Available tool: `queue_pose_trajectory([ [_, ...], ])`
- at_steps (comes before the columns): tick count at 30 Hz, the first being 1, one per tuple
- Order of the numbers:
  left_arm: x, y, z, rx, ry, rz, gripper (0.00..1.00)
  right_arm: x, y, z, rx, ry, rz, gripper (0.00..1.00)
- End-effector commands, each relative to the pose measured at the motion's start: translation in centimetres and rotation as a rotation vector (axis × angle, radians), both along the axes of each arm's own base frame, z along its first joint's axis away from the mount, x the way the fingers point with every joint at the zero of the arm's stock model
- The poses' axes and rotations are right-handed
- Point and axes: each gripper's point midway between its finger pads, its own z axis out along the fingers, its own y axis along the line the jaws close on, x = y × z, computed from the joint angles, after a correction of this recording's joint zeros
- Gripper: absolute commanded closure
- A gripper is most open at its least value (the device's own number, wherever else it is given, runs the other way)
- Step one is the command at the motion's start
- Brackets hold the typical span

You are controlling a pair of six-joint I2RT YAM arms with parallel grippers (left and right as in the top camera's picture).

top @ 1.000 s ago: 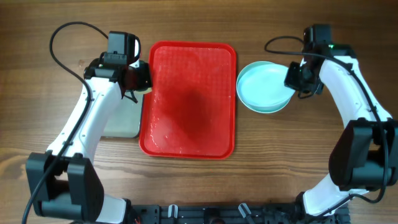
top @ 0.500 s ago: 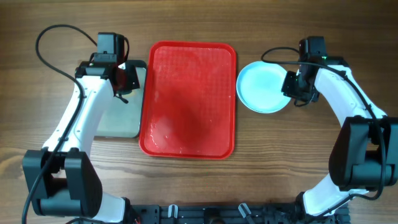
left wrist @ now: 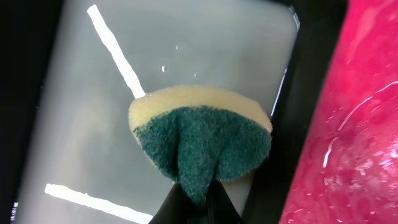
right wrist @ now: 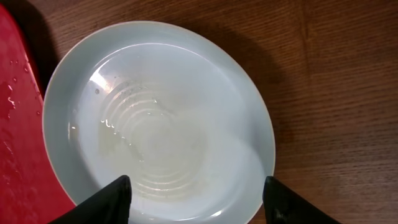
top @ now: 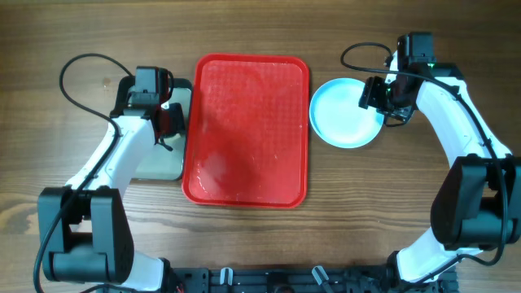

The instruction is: Clean dirty plates on tray and stack at the side

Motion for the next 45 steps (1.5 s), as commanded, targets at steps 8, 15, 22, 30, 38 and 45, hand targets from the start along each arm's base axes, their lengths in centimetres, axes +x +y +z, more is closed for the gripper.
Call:
queue_pose_trajectory([
  [8, -0.3, 0.4, -2.1, 0.018, -0.02, -0.008, 0.94, 0.7, 0.3, 1.6, 0.022, -0.05, 0.014, 0.0],
  [15, -0.2, 0.4, -2.2, 0.018, -0.028, -0.008, 0.92, 1.0, 0.3, 1.7, 0.022, -0.064, 0.012, 0.01],
  [22, -0.2, 0.4, -2.2, 0.03, -0.025, -0.037, 0.95, 2.5, 0.2, 2.3, 0.02, -0.129, 0.011, 0.01],
  [30, 0.1, 0.4, -2.1, 0.069, -0.024, -0.126, 0.96, 3.0, 0.2, 2.5, 0.02, -0.151, 0.012, 0.01],
  [38, 0.5, 0.4, -1.8, 0.07, -0.046, -0.125, 0.96, 3.0, 0.2, 2.5, 0.02, -0.151, 0.012, 0.0],
  [45, 0.6, 0.4, -1.8, 0.071, -0.05, -0.125, 0.96, 3.0, 0.2, 2.5, 0.02, -0.151, 0.012, 0.0],
])
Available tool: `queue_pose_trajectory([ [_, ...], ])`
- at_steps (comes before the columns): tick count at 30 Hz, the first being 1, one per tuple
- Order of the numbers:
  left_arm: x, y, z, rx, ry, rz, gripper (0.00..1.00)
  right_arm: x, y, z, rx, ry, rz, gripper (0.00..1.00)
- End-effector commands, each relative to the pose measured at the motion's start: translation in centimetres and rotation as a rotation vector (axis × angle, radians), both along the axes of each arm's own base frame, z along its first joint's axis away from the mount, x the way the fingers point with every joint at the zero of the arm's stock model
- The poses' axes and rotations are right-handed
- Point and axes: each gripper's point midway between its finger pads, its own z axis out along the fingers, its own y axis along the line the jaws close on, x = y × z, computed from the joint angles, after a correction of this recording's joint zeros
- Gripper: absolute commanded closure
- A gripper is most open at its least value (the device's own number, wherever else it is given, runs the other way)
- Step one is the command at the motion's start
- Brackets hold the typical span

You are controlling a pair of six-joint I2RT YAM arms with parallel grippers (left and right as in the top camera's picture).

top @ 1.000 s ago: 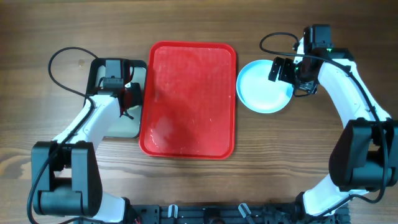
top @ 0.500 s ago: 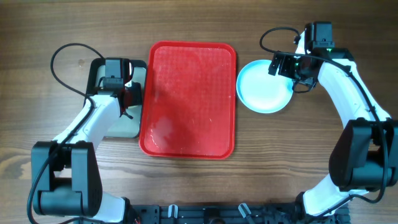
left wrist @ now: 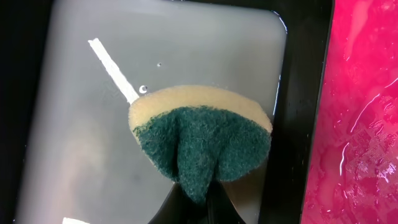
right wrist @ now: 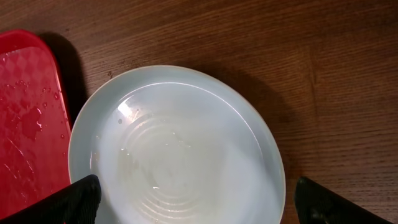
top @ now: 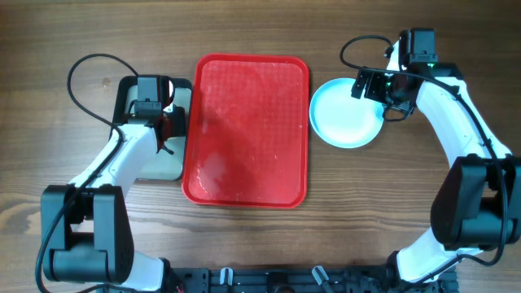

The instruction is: Clean dirty plates on tray and stack at the side

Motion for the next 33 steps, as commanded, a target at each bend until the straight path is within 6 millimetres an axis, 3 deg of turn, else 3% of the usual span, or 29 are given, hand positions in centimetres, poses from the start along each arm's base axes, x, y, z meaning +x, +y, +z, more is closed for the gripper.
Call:
queue_pose_trajectory([
  [1, -0.3, 0.5, -0.6, 0.021, 0.016, -0.003, 0.96, 0.7, 0.1, 1.7, 0.014, -0.048, 0.0, 0.0],
  [11, 0.0, 1.4, 1.1, 0.074, -0.023, 0.026, 0.96, 0.7, 0.1, 1.7, 0.014, -0.048, 0.0, 0.0],
  [13, 0.2, 1.1, 3.2, 0.069, -0.053, 0.024, 0.96, 0.7, 0.1, 1.7, 0.014, -0.048, 0.0, 0.0],
  [18, -0.1, -1.1, 11.2, -0.049, -0.211, 0.078, 0.96, 0.7, 0.1, 1.7, 0.014, -0.048, 0.0, 0.0],
  [21, -2.3, -3.7, 12.9, -0.134, -0.198, -0.006, 0.96, 0.7, 0.1, 1.7, 0.014, -0.048, 0.0, 0.0],
  [25, -5.5, -5.7, 11.2, -0.181, -0.059, -0.042, 0.96, 0.7, 0.1, 1.7, 0.014, -0.048, 0.0, 0.0],
  [33, -10.4, -6.4, 3.6, -0.157, 0.25, 0.006, 0.96, 0.7, 0.1, 1.7, 0.014, -0.048, 0.0, 0.01],
])
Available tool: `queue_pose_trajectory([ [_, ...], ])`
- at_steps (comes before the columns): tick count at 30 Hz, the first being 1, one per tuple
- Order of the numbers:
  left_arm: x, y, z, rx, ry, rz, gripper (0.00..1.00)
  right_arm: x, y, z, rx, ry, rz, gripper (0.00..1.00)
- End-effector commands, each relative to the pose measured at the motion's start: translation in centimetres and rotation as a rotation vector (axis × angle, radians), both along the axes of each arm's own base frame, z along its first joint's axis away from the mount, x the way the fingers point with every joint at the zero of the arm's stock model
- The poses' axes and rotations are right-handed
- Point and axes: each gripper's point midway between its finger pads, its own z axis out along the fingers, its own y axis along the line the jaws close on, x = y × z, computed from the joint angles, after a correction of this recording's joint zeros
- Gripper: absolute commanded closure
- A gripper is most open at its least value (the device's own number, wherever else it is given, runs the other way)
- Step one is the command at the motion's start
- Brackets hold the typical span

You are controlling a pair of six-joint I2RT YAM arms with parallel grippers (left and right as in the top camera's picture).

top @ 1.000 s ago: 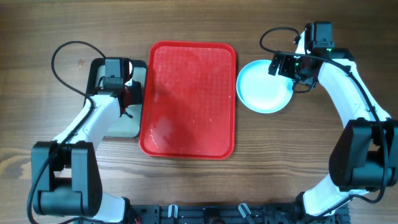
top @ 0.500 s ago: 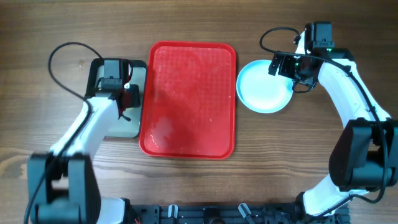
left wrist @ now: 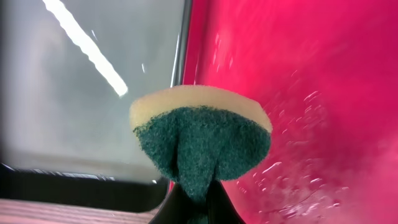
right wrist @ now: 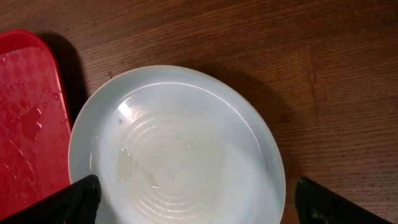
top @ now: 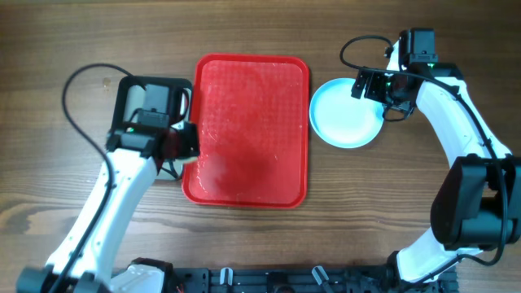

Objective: Clean dirty plates on tray and stack at the side
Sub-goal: 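Move the left gripper rightward toward the empty red tray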

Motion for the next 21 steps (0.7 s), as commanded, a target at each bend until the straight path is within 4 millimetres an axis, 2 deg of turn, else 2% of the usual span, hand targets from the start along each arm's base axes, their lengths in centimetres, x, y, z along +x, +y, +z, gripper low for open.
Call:
queue_pose_trajectory([
  [1, -1.9, -0.8, -3.6, -0.016, 0.116, 0.014, 0.96, 0.6, 0.1, 1.7, 0.015, -0.048, 0.0, 0.01],
  [5, -2.6, -3.2, -5.9, -0.098, 0.178, -0.038, 0.96, 0.6, 0.1, 1.7, 0.014, -0.048, 0.0, 0.01],
  [10, -3.5, -4.2, -7.3, -0.091, 0.233, -0.066, 0.96, 0.6, 0.1, 1.7, 0.014, -0.048, 0.0, 0.01],
  [14, -4.0, -4.4, -8.2, -0.081, 0.266, -0.061, 0.96, 0.6, 0.1, 1.7, 0.015, -0.048, 0.0, 0.01],
  [17, -4.2, -3.6, -9.3, -0.042, 0.284, 0.003, 0.96, 0.6, 0.1, 1.7, 0.015, -0.048, 0.0, 0.01],
  [21, -4.5, -3.4, -10.6, -0.044, 0.283, 0.018, 0.96, 0.6, 0.1, 1.7, 0.014, -0.048, 0.0, 0.01],
])
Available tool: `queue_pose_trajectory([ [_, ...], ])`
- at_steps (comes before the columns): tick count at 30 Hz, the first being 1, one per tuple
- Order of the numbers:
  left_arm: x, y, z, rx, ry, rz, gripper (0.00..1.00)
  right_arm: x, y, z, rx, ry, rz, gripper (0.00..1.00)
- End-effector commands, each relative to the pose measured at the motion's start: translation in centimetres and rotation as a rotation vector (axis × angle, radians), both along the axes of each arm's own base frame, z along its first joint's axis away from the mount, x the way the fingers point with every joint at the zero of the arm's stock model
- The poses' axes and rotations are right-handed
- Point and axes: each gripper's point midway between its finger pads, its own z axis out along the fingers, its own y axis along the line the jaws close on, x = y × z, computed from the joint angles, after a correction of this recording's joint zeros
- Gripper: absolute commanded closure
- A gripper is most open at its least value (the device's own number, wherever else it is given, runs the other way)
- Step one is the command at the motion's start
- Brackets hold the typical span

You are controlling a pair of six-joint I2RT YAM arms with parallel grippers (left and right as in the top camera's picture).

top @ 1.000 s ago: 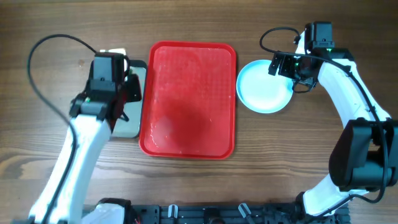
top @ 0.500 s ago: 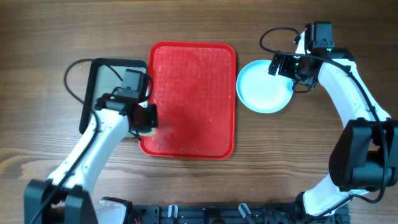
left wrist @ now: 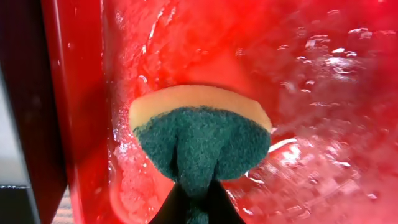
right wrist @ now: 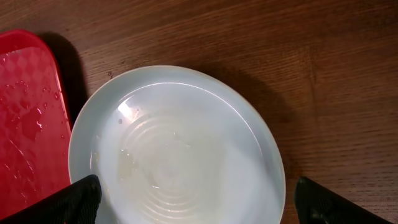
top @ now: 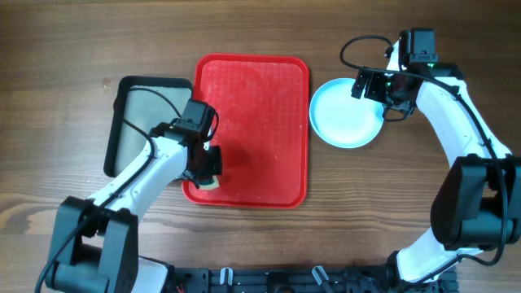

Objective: Clean dirty plates on tray and stack at the side
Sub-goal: 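Move the left gripper rightward toward the empty red tray, then wipe the red tray's left side with the sponge in the left gripper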

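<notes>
The red tray lies at the table's middle, wet and with no plates on it. My left gripper is shut on a yellow-and-green sponge at the tray's front-left corner. In the left wrist view the sponge hangs close over the wet tray floor, pinched by that gripper. A pale blue plate sits on the wood right of the tray. My right gripper hovers above it, open wide, with the plate below and nothing held.
A black-rimmed basin of grey water stands left of the tray; its dark rim shows beside the tray wall. The tray's edge lies left of the plate. Cables loop behind both arms.
My left gripper has carried the sponge from the tray's left edge beside the basin to the tray's front-left corner. The basin now shows uncovered. The right arm has not moved.
At first the sponge was held over the basin and my open right gripper was low over the plate. Then the right gripper stood higher with wider jaws. Later the sponge was at the tray's left edge, and now it is over the tray's front-left corner.
</notes>
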Motion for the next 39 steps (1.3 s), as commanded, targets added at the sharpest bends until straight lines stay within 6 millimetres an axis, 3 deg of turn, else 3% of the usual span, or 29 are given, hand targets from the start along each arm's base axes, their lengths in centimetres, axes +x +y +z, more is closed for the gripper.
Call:
queue_pose_trajectory([
  [1, -1.0, 0.5, -1.9, 0.02, 0.023, 0.042, 0.96, 0.6, 0.1, 1.7, 0.014, -0.048, 0.0, 0.01],
  [6, -1.1, 0.5, -3.3, 0.004, -0.009, 0.053, 0.95, 0.6, 0.1, 1.7, 0.015, -0.048, 0.0, 0.0],
  [13, -1.0, 0.4, -2.9, 0.002, -0.012, 0.053, 0.96, 0.6, 0.1, 1.7, 0.014, -0.048, 0.0, 0.01],
  [16, -0.5, 0.3, -1.1, 0.0, -0.021, 0.052, 0.96, 0.6, 0.1, 1.7, 0.014, -0.048, 0.001, 0.0],
  [17, 0.8, -0.1, 0.9, -0.016, -0.066, 0.051, 0.96, 0.6, 0.1, 1.7, 0.015, -0.048, 0.0, 0.0],
  [22, 3.6, -1.0, 5.4, -0.063, -0.208, 0.041, 0.96, 0.6, 0.1, 1.7, 0.014, -0.048, 0.0, 0.0],
  [26, 4.7, -1.1, 7.1, -0.074, -0.289, 0.042, 0.96, 0.6, 0.1, 1.7, 0.014, -0.048, 0.0, 0.0],
  [32, 3.5, -1.6, 6.1, -0.061, -0.236, 0.016, 0.96, 0.7, 0.1, 1.7, 0.014, -0.048, 0.0, 0.0],
  [39, 1.2, -3.4, 2.8, -0.035, -0.185, -0.049, 0.96, 0.7, 0.1, 1.7, 0.014, -0.05, 0.0, 0.0],
])
